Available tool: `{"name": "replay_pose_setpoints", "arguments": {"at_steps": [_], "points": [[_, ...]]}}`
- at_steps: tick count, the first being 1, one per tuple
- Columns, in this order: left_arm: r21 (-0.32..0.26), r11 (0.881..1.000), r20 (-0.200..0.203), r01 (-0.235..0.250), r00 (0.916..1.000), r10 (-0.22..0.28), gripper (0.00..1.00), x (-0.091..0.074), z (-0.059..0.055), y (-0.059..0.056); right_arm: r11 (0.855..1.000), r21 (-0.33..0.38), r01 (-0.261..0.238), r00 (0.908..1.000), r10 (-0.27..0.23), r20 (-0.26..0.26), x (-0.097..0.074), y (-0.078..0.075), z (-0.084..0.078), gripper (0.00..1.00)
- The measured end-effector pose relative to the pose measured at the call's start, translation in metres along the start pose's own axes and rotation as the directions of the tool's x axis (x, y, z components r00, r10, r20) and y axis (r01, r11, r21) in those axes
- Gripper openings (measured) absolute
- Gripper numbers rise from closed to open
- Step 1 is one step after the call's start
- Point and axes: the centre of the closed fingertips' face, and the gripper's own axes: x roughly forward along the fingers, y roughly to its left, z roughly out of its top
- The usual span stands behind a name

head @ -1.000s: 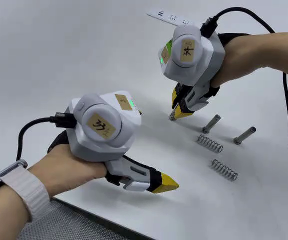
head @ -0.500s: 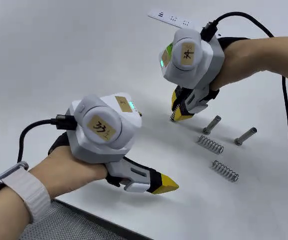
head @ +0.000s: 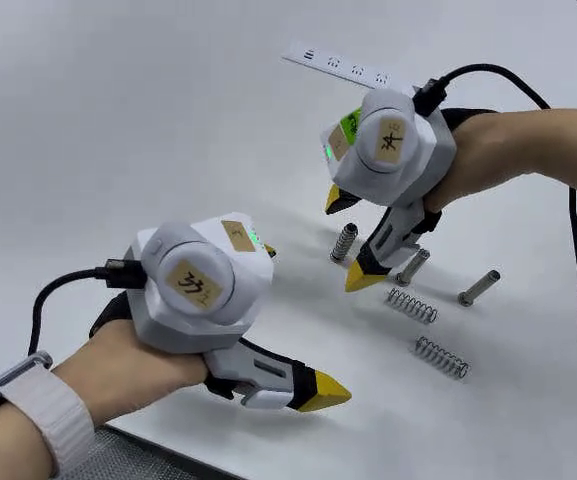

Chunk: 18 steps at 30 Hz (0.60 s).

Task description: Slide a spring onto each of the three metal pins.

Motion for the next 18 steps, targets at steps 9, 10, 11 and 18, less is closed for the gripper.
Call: {"name": "replay_pose_setpoints", "arguments": {"at_steps": [9,10,11,18], "points": [[-0.005,1.0,0.012,-0.003,0.9999,0.003,0.99,-0.001,0.003,0.0,0.996,0.053,0.078,0.9926,-0.082,0.09,-0.009,0.007,-0.001,0.97],[-0.015,1.0,0.019,0.004,0.9998,-0.004,0.99,-0.002,0.004,-0.001,0.994,0.068,0.082,0.9907,-0.089,0.104,-0.011,0.009,-0.002,0.97],[-0.024,1.0,0.029,0.007,0.9996,-0.006,0.99,-0.002,0.006,0.0,0.993,0.08,0.09,0.9882,-0.099,0.117,-0.012,0.009,-0.001,0.98],[-0.067,0.998,0.078,-0.002,0.9969,0.008,1.0,-0.007,0.018,0.005,0.982,0.14,0.124,0.9763,-0.146,0.16,-0.023,0.022,-0.003,0.99]]}}
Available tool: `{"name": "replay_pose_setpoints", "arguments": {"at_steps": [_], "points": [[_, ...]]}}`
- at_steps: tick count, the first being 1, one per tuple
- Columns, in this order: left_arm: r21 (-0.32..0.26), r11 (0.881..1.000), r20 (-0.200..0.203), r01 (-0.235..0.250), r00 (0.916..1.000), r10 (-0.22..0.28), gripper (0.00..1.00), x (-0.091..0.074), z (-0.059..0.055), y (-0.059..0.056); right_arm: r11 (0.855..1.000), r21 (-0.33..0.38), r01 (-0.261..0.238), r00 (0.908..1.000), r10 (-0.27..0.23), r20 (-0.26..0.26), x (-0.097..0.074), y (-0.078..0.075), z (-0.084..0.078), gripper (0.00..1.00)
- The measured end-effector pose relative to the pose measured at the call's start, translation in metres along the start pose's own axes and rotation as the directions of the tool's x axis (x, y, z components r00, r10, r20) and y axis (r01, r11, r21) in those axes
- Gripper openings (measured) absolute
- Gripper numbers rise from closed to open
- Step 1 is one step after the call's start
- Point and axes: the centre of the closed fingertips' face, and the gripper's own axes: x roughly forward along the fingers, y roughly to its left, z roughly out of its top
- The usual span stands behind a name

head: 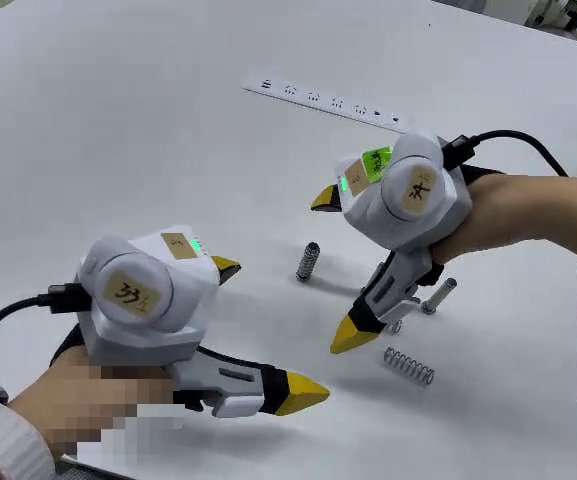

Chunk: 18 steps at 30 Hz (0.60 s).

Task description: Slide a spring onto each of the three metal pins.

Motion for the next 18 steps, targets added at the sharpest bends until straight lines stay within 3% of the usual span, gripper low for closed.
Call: {"name": "replay_pose_setpoints", "arguments": {"at_steps": [5,9,18], "points": [[0.023,1.0,-0.009,-0.005,0.9999,0.005,1.0,-0.002,-0.001,0.003,0.997,0.052,0.05,0.9958,-0.054,0.075,-0.01,0.001,0.007,0.99],[0.045,0.999,-0.019,-0.006,0.9998,0.007,1.0,-0.003,0.001,0.003,0.991,0.104,0.084,0.984,-0.099,0.148,-0.021,0.003,0.016,0.99],[0.075,0.997,-0.045,0.008,0.999,-0.005,0.99,-0.005,-0.002,-0.001,0.966,0.201,0.16,0.96,-0.2,0.196,-0.047,0.006,0.006,0.99]]}}
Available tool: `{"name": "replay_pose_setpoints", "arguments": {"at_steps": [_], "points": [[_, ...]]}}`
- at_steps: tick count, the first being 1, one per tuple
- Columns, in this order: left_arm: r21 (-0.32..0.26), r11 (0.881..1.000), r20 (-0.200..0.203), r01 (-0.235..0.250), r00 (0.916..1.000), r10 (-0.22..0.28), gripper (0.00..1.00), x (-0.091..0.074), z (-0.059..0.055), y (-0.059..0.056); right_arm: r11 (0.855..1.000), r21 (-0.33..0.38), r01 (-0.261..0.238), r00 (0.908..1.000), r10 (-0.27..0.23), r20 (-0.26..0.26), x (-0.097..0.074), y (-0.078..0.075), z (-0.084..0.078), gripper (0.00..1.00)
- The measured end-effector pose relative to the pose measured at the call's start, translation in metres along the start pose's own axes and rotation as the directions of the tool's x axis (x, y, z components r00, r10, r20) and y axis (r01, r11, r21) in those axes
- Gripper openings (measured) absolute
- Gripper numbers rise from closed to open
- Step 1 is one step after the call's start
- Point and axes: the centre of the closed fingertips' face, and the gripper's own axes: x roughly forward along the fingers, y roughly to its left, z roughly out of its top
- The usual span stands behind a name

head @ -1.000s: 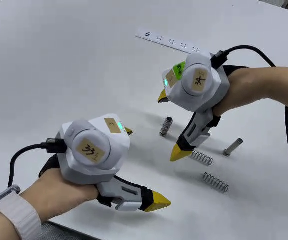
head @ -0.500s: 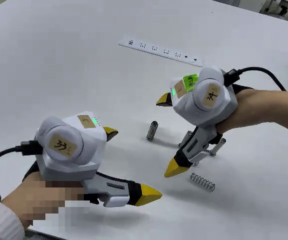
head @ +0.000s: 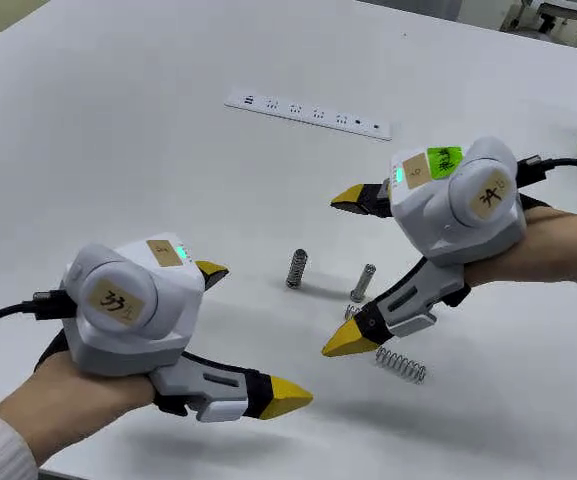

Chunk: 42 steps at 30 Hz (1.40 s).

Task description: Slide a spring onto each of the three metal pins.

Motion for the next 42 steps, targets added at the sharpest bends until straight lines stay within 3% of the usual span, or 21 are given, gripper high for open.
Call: {"name": "replay_pose_setpoints", "arguments": {"at_steps": [3,10,23,36,39,42], "points": [[0.009,1.0,-0.005,0.004,1.0,-0.004,0.99,0.001,0.001,0.0,0.999,0.035,0.039,0.999,-0.039,0.022,-0.012,0.002,-0.002,0.99],[0.018,1.0,0.0,0.007,1.0,-0.007,0.98,0.003,0.005,0.002,0.987,0.118,0.106,0.9935,-0.11,0.028,-0.037,0.008,-0.023,0.99],[0.06,0.998,-0.013,0.03,0.9995,-0.029,0.95,0.011,0.012,-0.005,0.941,0.266,0.208,0.9756,-0.219,0.012,-0.077,0.018,-0.073,0.99],[0.084,0.995,-0.028,0.05,0.9984,-0.048,0.93,0.013,0.016,-0.01,0.847,0.438,0.3,0.9408,-0.339,0.011,-0.111,0.038,-0.113,0.99],[0.101,0.993,-0.041,0.061,0.9975,-0.057,0.93,0.016,0.016,-0.011,0.826,0.474,0.306,0.9332,-0.359,0.022,-0.113,0.042,-0.116,0.99],[0.112,0.991,-0.047,0.071,0.9967,-0.066,0.92,0.021,0.017,-0.012,0.814,0.489,0.315,0.9268,-0.375,0.026,-0.113,0.046,-0.117,0.99]]}}
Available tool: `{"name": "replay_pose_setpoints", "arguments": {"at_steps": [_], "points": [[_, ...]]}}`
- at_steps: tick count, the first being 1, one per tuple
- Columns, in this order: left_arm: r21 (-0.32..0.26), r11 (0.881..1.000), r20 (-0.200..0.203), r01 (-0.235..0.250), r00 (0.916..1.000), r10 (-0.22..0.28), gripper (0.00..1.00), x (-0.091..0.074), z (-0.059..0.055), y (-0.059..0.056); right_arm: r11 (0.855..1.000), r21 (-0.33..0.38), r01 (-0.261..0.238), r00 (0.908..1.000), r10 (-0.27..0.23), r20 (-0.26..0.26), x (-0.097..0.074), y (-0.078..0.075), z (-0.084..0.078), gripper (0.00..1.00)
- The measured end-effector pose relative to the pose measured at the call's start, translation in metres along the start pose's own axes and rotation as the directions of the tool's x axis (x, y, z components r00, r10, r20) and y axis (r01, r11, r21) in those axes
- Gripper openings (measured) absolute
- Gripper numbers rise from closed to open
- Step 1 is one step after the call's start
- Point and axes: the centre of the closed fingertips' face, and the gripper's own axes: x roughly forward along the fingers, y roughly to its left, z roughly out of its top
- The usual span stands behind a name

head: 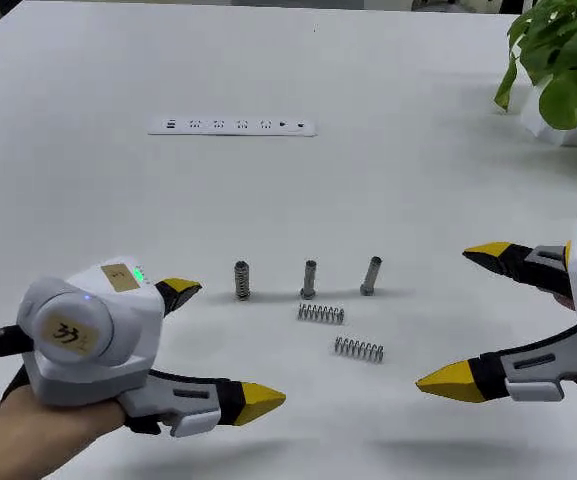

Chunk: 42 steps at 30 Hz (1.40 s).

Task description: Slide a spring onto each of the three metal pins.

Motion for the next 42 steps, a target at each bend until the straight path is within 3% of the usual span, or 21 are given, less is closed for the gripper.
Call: {"name": "replay_pose_setpoints", "arguments": {"at_steps": [4,6,8,13,15,19,25,32,37,42], "points": [[0.021,1.0,-0.003,0.012,0.9999,-0.012,0.89,0.007,0.005,0.001,1.0,0.026,0.006,0.9999,-0.007,0.014,-0.003,0.004,-0.003,0.98],[0.046,0.998,-0.009,0.038,0.9993,-0.037,0.83,0.011,0.008,-0.001,0.999,0.033,0.01,0.9998,-0.01,0.017,-0.004,0.004,-0.004,0.98],[0.059,0.995,-0.04,0.079,0.9963,-0.077,0.73,0.015,0.007,-0.005,0.999,0.048,0.008,0.9998,-0.009,0.02,-0.006,0.004,-0.005,0.98],[0.11,0.988,-0.067,0.105,0.9929,-0.098,0.65,0.032,0.014,-0.005,0.998,0.068,0.005,0.9996,-0.007,0.026,-0.009,0.007,-0.009,0.97],[0.14,0.983,-0.09,0.118,0.9903,-0.106,0.63,0.039,0.016,-0.005,0.997,0.079,0.007,0.9995,-0.009,0.03,-0.011,0.009,-0.01,0.97],[0.22,0.962,-0.186,0.16,0.9752,-0.119,0.6,0.055,0.011,-0.006,0.995,0.1,0.008,0.9995,-0.011,0.03,-0.013,0.014,-0.014,0.96],[0.227,0.959,-0.229,0.17,0.9663,-0.117,0.48,0.074,0.012,-0.001,0.993,0.121,0.013,0.9995,-0.016,0.026,-0.016,0.013,-0.02,0.95],[0.207,0.961,-0.273,0.181,0.9544,-0.121,0.27,0.088,0.014,-0.002,0.988,0.153,0.017,0.9993,-0.022,0.03,-0.02,0.012,-0.028,0.93],[0.219,0.961,-0.28,0.17,0.9543,-0.105,0.26,0.095,0.015,-0.003,0.985,0.174,0.015,0.9993,-0.021,0.032,-0.019,0.014,-0.035,0.92],[0.216,0.957,-0.309,0.194,0.9431,-0.121,0.23,0.1,0.011,-0.006,0.982,0.187,0.012,0.9994,-0.018,0.03,-0.019,0.016,-0.04,0.91]]}}
